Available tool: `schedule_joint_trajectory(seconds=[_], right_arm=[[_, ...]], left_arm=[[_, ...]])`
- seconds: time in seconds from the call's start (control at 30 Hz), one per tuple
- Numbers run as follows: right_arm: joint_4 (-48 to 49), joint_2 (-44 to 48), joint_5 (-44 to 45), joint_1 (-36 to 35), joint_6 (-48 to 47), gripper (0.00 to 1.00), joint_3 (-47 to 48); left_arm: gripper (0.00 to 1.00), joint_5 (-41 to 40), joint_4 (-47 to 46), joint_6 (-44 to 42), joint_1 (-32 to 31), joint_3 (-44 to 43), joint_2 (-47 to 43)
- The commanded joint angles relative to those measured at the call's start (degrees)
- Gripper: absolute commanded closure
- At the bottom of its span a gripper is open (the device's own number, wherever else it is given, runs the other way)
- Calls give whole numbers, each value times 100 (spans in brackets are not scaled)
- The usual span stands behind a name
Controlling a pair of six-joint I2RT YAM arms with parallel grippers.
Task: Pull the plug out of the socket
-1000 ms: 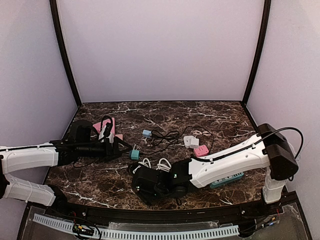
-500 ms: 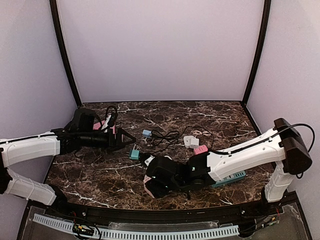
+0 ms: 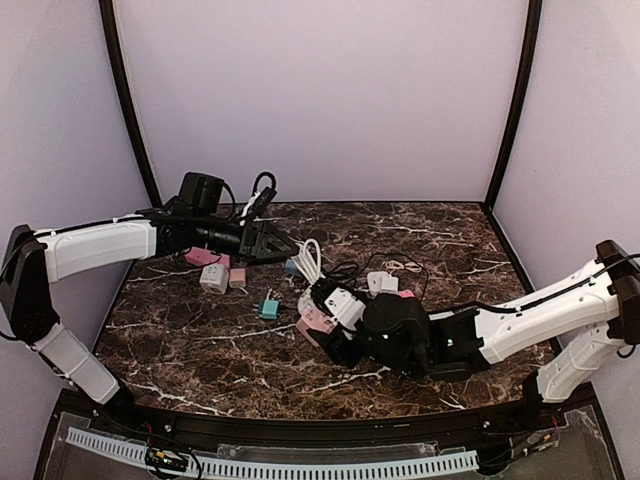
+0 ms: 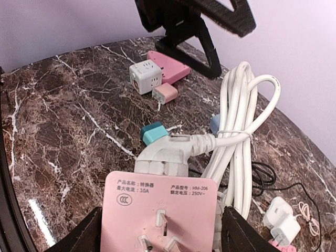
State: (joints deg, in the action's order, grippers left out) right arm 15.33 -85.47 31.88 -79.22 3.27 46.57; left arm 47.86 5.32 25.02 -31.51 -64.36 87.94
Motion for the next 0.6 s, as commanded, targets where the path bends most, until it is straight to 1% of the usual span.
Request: schedule_joint_trajectory(seconds=[0.0, 0.07, 0.13, 0.3, 0.43, 0.57], right_arm=[[1500, 343, 170, 132, -896, 100, -7], [1542, 355, 19, 207, -943, 100, -7], [1539, 364, -138, 269, -1010, 100, 29], [1417, 254, -208, 341, -1121, 100, 179], [1273, 121, -298, 342, -1074, 100, 299], [1140, 13, -404, 340, -1005, 100, 401]], left_arm=[[5, 829, -498, -92, -63, 493, -251], [5, 858, -510, -107, -99, 770, -307], [5, 860, -481, -159, -142, 837, -322], [6, 874, -305, -233, -269, 734, -123], [10, 773, -286, -256, -306, 747, -95], [17, 709, -356, -229, -364, 778, -52]])
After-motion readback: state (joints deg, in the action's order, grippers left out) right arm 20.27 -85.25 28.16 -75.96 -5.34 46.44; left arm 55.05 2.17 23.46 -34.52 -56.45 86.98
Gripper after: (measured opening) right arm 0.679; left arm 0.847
